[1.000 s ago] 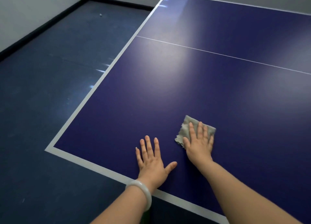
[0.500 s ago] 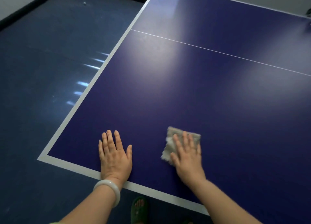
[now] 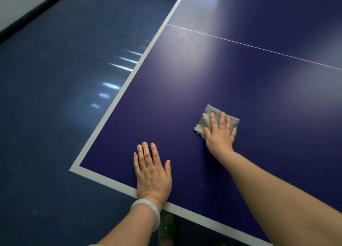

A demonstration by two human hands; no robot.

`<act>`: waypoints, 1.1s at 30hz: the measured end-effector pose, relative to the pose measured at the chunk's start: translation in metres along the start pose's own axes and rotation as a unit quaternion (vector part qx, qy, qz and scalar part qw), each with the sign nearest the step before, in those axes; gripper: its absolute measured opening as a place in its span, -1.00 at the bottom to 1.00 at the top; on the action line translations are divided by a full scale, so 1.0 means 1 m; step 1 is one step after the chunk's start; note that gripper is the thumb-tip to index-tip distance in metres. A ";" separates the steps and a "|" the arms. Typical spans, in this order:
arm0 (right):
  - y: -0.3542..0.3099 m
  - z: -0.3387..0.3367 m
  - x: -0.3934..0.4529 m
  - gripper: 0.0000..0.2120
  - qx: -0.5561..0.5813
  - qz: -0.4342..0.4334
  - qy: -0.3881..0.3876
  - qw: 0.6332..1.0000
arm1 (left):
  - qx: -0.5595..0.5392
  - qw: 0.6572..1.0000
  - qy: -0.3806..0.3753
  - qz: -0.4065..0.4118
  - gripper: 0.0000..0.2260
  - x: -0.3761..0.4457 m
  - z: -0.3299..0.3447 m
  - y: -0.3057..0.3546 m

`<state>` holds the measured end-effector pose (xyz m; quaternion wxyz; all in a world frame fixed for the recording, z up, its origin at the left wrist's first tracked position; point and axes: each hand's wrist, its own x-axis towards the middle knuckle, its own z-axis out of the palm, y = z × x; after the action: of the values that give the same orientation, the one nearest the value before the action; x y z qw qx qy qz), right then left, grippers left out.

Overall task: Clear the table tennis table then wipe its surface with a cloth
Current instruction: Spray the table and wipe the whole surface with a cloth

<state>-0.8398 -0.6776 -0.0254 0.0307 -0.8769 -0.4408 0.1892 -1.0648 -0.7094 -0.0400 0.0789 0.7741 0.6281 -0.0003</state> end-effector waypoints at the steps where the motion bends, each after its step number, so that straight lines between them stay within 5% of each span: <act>1: -0.017 0.001 0.005 -0.41 -0.012 -0.052 -0.019 0.998 | 0.000 1.000 0.002 -0.001 -0.37 0.001 0.001 0.000; 5: -0.046 0.016 -0.021 -0.39 -0.045 -0.183 -0.036 0.981 | -0.001 1.000 0.008 -0.001 -0.36 0.001 0.004 -0.001; 9: 0.014 0.029 -0.093 -0.41 -0.076 -0.240 -0.023 0.968 | 0.001 1.000 0.017 0.000 -0.36 0.000 0.006 -0.002; 13: 0.111 0.029 -0.147 -0.38 -0.031 -0.010 0.049 0.998 | -0.001 1.000 0.017 -0.002 -0.39 0.000 0.006 -0.002; 17: 0.117 0.042 -0.182 -0.41 0.018 0.194 0.084 0.977 | -0.005 1.000 -0.001 -0.008 -0.36 -0.001 0.003 0.000; 19: 0.081 0.056 -0.187 -0.42 0.002 0.150 0.096 0.984 | -0.004 1.000 -0.004 -0.007 -0.36 -0.002 0.000 0.000; 22: 0.029 0.071 -0.191 -0.40 -0.049 -0.031 0.093 0.994 | -0.009 1.000 -0.008 -0.009 -0.36 -0.002 -0.001 -0.001; 26: 0.062 0.070 -0.208 -0.45 -0.079 -0.131 0.073 0.986 | -0.013 1.000 -0.007 0.000 -0.37 -0.002 -0.002 -0.003; 29: 0.139 0.063 -0.223 -0.44 -0.080 -0.036 0.095 0.992 | -0.024 1.000 -0.004 0.001 -0.36 -0.002 -0.001 -0.005; 33: 0.203 0.046 -0.230 -0.44 -0.003 0.202 0.107 0.974 | -0.057 0.998 -0.005 -0.006 -0.37 0.000 -0.005 -0.002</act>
<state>-0.8258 -0.9870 -0.0424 0.0365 -0.9630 -0.2497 0.0950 -1.0677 -0.7087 -0.0357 0.1259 0.7647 0.6311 0.0317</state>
